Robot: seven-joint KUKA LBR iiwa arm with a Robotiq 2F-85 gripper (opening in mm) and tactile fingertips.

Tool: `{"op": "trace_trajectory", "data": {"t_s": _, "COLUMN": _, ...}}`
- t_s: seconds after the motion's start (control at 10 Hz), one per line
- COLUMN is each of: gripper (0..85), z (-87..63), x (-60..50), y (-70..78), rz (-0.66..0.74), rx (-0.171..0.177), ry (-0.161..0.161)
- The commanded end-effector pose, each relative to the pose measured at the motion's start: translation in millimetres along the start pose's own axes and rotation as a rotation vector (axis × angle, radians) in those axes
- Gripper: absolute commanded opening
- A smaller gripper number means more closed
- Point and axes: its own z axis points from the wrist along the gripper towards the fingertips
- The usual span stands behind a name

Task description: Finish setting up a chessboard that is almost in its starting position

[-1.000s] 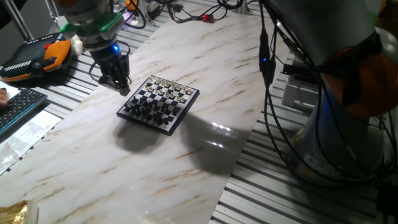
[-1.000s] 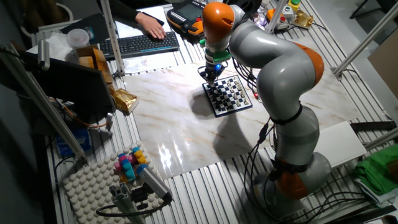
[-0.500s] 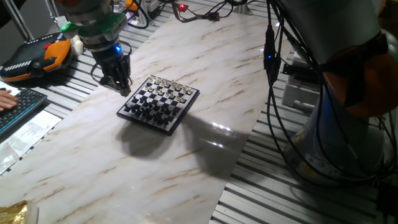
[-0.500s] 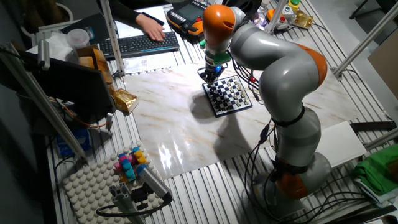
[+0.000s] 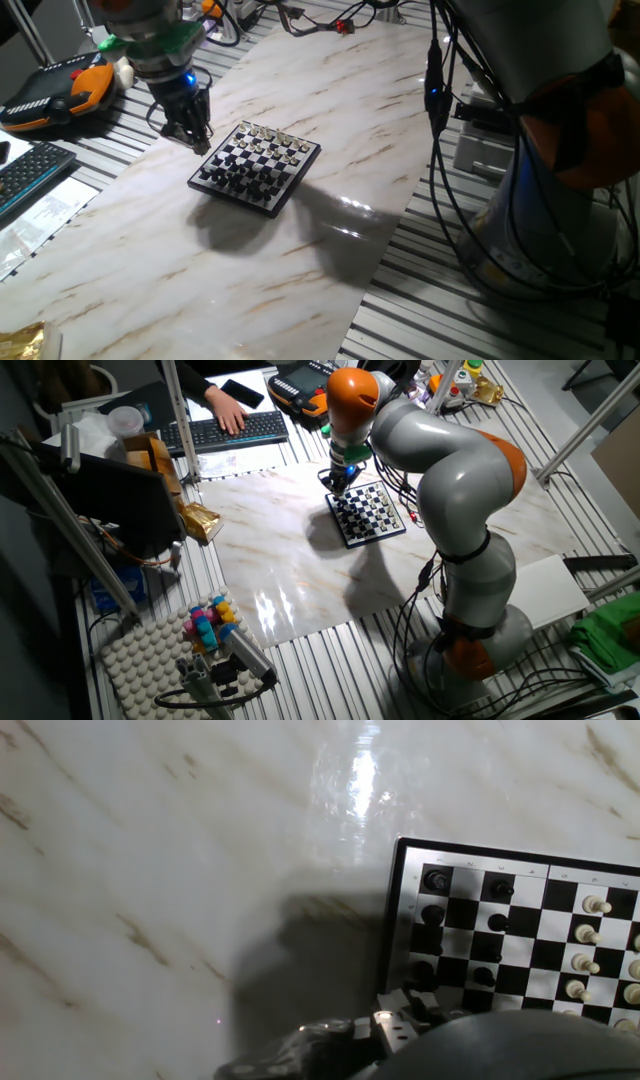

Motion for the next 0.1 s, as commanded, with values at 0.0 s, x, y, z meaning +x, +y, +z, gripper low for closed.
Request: {"op": "trace_trajectory", "data": {"t_s": 0.0, "gripper": 0.7, "z": 0.2, "x": -0.4, "y": -0.3, "rz": -0.001, "rx": -0.002, "ry": 0.001}}
